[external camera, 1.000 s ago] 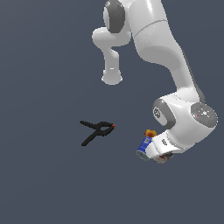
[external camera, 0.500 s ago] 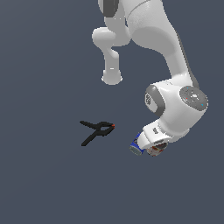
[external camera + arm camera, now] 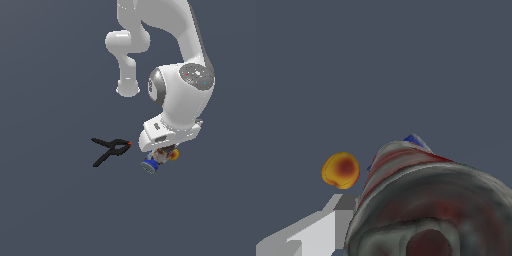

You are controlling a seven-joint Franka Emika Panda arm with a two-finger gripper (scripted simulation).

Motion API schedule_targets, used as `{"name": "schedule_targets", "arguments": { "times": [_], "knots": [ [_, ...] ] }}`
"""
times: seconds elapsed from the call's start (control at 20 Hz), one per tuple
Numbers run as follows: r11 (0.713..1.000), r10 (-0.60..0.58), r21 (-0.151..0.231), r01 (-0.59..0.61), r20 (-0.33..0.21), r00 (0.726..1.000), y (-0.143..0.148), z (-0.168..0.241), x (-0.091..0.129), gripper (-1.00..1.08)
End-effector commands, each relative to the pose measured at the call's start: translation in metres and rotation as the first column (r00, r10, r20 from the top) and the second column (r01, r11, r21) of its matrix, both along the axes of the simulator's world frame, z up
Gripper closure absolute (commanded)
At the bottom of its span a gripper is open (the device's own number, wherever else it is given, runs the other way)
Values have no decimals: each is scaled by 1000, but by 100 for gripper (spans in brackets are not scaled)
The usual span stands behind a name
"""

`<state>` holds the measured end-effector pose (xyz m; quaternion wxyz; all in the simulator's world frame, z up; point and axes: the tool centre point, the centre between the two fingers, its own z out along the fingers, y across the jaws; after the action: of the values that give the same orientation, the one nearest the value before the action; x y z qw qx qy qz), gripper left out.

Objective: Pick up a designated object from a clutter of objects.

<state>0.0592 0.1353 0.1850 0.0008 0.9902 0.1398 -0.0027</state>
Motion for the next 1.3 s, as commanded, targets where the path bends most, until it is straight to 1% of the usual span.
{"name": "schedule_targets", "arguments": {
  "times": [0.0,0.4,0.95,1.25],
  "knots": [
    [1000,-1,1,1,5,1000,-17,19,-10,108],
    [1000,-1,3,1,5,1000,-75,78,-45,108],
    [1000,0,7,0,5,1000,-164,169,-98,108],
    [1000,0,7,0,5,1000,-208,213,-122,108]
  ]
}}
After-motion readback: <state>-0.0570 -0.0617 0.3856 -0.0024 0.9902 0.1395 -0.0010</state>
